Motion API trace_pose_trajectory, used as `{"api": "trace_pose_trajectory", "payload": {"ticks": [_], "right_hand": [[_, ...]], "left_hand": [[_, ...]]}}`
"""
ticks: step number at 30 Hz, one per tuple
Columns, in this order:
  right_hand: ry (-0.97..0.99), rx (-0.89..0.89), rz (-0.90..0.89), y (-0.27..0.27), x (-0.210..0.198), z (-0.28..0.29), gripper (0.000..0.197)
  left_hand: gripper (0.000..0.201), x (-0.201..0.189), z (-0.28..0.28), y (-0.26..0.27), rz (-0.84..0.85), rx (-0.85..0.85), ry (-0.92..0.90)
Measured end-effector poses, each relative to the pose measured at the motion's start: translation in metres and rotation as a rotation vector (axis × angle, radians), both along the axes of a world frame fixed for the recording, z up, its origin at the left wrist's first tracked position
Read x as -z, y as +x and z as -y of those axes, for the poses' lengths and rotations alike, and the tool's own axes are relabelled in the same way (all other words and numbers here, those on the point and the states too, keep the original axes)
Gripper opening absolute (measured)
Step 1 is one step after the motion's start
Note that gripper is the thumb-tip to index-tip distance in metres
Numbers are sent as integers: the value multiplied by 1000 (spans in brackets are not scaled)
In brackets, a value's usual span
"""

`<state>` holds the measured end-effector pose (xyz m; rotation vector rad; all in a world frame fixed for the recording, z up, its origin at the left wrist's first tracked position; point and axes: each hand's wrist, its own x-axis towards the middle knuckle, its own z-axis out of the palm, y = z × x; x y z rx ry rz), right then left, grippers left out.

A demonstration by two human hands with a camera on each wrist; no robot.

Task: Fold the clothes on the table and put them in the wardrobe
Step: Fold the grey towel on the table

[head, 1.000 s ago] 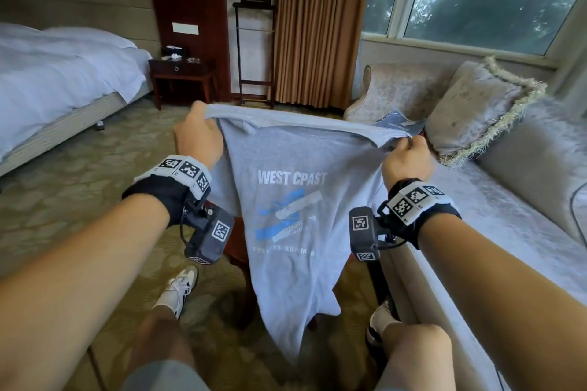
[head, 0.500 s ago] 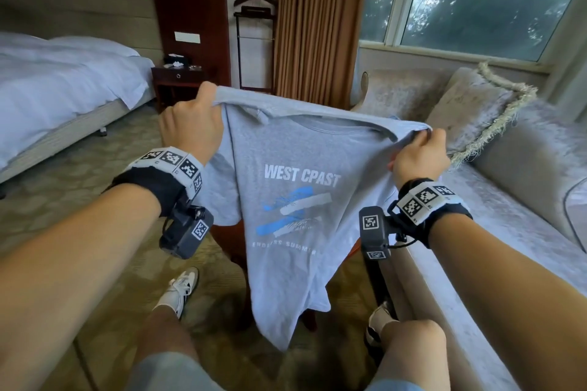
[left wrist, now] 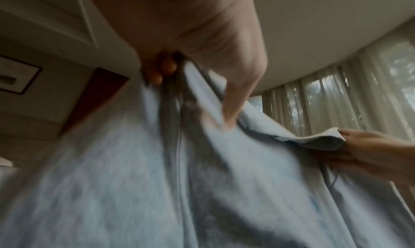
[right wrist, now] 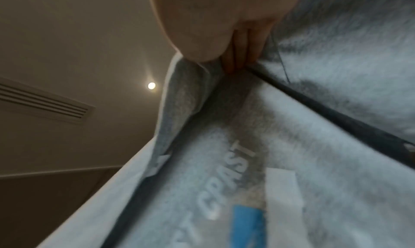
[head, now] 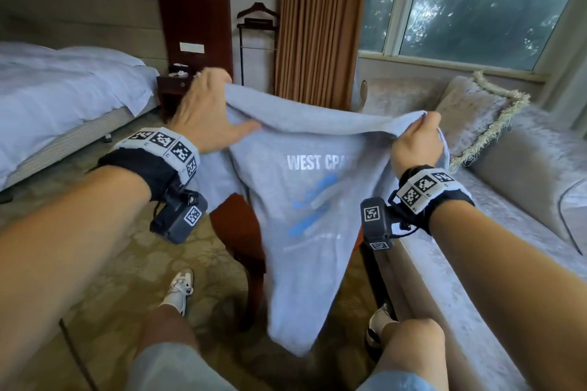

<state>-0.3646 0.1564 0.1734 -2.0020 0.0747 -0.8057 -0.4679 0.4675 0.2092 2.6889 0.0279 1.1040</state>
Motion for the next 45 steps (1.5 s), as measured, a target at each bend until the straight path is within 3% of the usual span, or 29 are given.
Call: {"api": "trace_pose_trajectory", "payload": {"ticks": [1,3,4,6,8,10,13,15,18,21,24,27,32,34,40,45], "right_hand": [[-1,1,-9,1,4,-1,30],[-15,24,-50,6,13,-2,32],[-35,27,-74,8,16,-2,33],[-100,51,-99,9,22,-1,35],[-154,157,-140,11,23,2,36],[-127,221,-161,12,20,6,35],[-76,197,-174,18,19,12,36],[-68,174,-168,20,20,16,36],[-59,110,-197,24,27,18,35],[-29,75,-199,28,36,12,35],[-17,23,-201,35,46,-1,34],[21,25,-181,49,56,-17,30],[10,12,-260,90,76,-30,29],[-9,-10,-302,105,82,-38,26],[-64,-13,-357,171,101,-59,31],[-270,-36,-493,245,146,-71,30]], "left_hand": [[65,3,-5,0,-175,-35,76],[40,15,-9,-1,-455,-170,193],[28,22,-11,-1,-539,-204,183],[30,35,-16,2,-637,-180,95],[35,40,-21,2,-642,-91,-67],[31,38,-18,1,-576,32,-350],[31,30,-10,7,-475,118,-658],[33,26,-8,16,-391,132,-745],[37,28,-20,29,-314,47,-564],[43,38,-35,34,-410,-122,-161],[56,51,-50,38,-510,-224,-16],[67,59,-59,43,-564,-254,-22],[63,81,-81,79,-578,-160,-332],[60,92,-88,103,-558,-188,-378],[44,120,-93,185,-635,-362,-170],[43,169,-117,269,-747,-415,-218]]}}
